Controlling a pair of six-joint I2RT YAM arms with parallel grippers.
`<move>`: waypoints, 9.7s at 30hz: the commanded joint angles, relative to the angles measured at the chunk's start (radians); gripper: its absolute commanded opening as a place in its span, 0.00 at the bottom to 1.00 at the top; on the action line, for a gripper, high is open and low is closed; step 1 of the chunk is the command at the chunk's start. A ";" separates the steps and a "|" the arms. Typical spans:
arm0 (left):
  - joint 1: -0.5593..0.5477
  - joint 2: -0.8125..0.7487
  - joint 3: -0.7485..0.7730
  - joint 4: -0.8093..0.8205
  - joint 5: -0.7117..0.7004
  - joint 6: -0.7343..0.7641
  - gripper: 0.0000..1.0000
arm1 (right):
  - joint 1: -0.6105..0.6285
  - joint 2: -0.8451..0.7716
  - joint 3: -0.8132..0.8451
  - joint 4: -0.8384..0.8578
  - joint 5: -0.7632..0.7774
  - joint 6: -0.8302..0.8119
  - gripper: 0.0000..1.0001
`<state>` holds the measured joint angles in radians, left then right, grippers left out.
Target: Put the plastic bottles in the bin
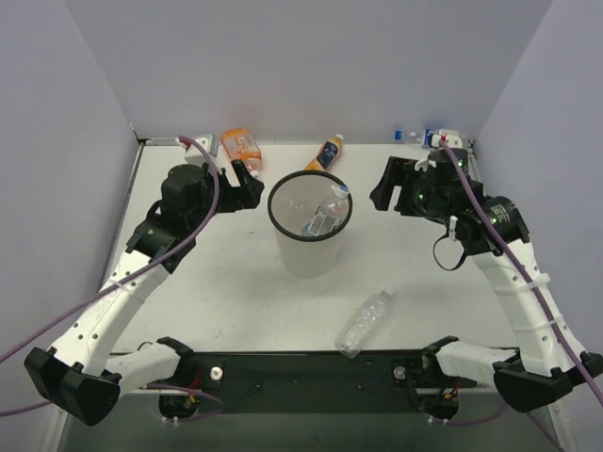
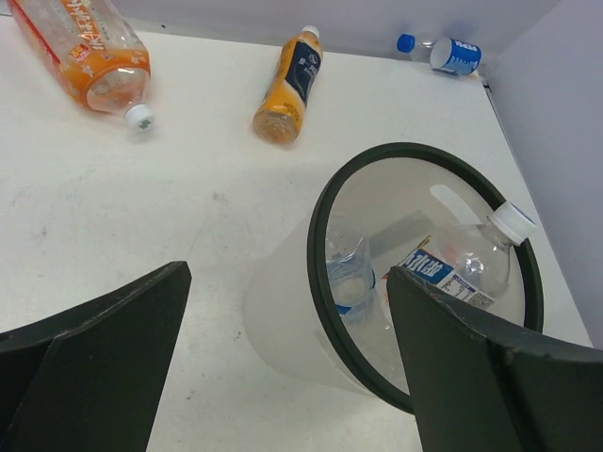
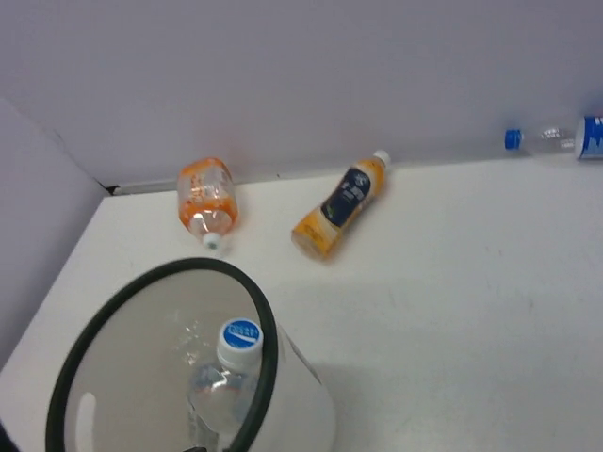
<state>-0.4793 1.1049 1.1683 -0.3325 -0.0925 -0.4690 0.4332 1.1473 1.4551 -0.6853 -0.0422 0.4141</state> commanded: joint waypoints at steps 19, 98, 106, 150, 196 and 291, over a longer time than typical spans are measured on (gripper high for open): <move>0.042 0.233 0.209 -0.138 0.189 -0.053 0.84 | 0.076 0.503 0.490 -0.151 -0.097 0.014 0.53; 0.169 1.329 1.064 -0.331 -0.165 -0.049 0.73 | -0.010 -0.003 -0.121 -0.140 0.010 0.037 0.68; 0.179 1.354 1.048 -0.228 -0.194 -0.022 0.60 | -0.014 0.008 -0.114 -0.141 -0.013 0.026 0.67; 0.208 0.061 0.050 -0.016 0.290 -0.212 0.22 | -0.019 0.075 0.002 -0.117 -0.090 0.084 0.64; -0.125 0.308 0.656 -0.807 0.465 -0.266 0.24 | 0.093 0.555 0.516 0.032 -0.369 0.092 0.59; 0.200 0.150 0.278 -0.381 0.321 -0.138 0.78 | 0.308 0.697 0.847 -0.438 -0.018 -0.178 0.66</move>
<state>-0.2844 1.2510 1.4654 -0.8024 0.1818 -0.5903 0.7544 1.8896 2.2490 -1.0660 -0.0299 0.2417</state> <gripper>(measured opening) 0.782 0.645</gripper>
